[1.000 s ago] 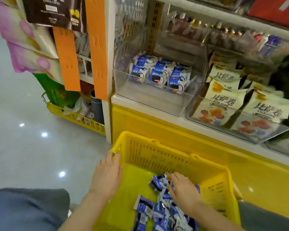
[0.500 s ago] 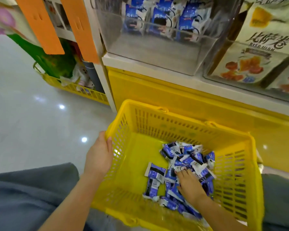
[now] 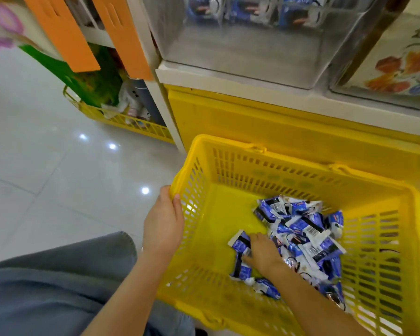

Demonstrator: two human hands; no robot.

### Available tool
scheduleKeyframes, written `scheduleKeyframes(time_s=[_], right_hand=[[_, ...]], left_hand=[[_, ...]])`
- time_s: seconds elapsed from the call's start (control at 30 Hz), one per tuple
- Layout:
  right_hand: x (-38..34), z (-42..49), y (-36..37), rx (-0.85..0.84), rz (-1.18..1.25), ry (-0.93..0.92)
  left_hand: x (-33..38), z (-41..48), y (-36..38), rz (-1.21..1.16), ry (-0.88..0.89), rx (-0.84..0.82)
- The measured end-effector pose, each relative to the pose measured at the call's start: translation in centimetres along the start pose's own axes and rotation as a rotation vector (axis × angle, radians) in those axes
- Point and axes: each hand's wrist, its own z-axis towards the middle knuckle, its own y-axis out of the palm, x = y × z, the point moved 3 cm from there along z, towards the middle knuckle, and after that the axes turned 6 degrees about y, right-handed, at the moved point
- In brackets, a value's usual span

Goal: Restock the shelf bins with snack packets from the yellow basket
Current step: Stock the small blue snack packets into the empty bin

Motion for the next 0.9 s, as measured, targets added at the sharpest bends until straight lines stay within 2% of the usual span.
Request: scheduleKeyframes(time_s=[0.07, 0.1, 0.17, 0.23, 0.3, 0.37, 0.43, 0.5, 0.57, 0.67, 0.8, 0.9], right_hand=[[-0.4, 0.0, 0.1, -0.004, 0.016, -0.016], [-0.5, -0.3, -0.1, -0.013, 0.101, -0.03], [-0.8, -1.4, -1.4, -0.037, 0.403, -0.029], [-0.8, -2.6, -3.3, -0.077, 0.653, -0.028], [-1.1, -3.7, -5.4, -0.164, 0.827, -0.032], [-1.5, -4.7, -7.3, -0.247, 1.038, -0.018], [-1.9, -5.7, -8.8, -0.273, 1.22, -0.01], [-2.1, -7.0, -9.9, -0.247, 1.317, -0.033], [-2.1, -8.2, -10.3, -0.187, 1.302, -0.08], [-2.1, -10.0, -10.3, -0.071, 1.248, -0.147], [0.3, -10.7, -10.1, 0.178, 0.975, -0.127], [5.4, -9.5, -10.2, 0.379, 0.745, 0.034]], left_hand=[[0.1, 0.0, 0.1, 0.011, -0.031, -0.02], [0.2, 0.0, 0.0, 0.022, -0.047, -0.029], [0.7, 0.1, -0.3, 0.054, -0.029, -0.02], [2.0, -0.1, -0.3, 0.052, 0.064, 0.031], [3.7, -0.9, 0.0, -0.034, 0.157, 0.062], [5.2, -2.2, 1.2, -0.194, 0.173, -0.013], [5.8, -3.6, 2.7, -0.427, 0.039, -0.141], [5.8, -4.7, 4.2, -0.701, -0.218, -0.291], [6.2, -5.5, 5.0, -0.931, -0.386, -0.438], [7.1, -6.2, 5.3, -1.094, -0.416, -0.551], [7.3, -6.6, 5.4, -1.089, -0.404, -0.509], [7.1, -7.0, 5.6, -1.091, -0.456, -0.473]])
